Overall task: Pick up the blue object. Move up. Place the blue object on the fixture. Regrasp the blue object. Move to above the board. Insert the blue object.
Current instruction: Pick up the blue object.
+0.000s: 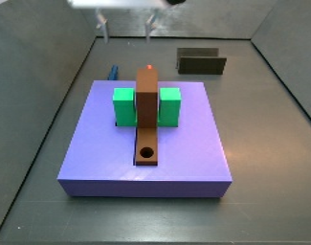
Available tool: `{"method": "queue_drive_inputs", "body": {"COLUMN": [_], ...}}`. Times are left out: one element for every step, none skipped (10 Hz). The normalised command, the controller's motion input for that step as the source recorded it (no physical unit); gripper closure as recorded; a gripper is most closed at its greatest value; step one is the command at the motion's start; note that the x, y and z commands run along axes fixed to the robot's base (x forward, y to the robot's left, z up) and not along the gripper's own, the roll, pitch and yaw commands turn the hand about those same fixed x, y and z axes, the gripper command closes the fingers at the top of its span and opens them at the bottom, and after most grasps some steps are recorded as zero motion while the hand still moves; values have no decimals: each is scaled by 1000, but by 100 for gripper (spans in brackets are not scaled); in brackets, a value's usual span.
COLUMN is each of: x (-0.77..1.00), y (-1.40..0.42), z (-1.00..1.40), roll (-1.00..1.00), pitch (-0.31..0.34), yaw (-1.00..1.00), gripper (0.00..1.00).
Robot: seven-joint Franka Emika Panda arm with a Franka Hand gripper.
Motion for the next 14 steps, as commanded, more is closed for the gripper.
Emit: {"method": "queue_drive_inputs", "body": {"x": [-437,-320,-234,-211,-151,-137,-109,-83,-80,-109,-134,-186,-180,-54], "y": [-114,-237,-320,-337,-289,-151,0,0,-46,-86,-43,0,111,211], "z": [-617,-503,-369,-377,-409,-323,-194,-20,-69,-169,-257,-451,-631,-603], "roll": [229,369,473,470,456,500,500,500,500,500,500,444,356,279], "pitch": [-209,-190,-159,-147,-141,-113,-74,-76,-80,-80,-100,-110,-83,-44], "yaw": [-146,-3,0,0,0,0,0,-29,-20,0,0,0,0,0], "gripper": [0,0,0,0,0,0,0,0,0,0,0,0,0,0]}}
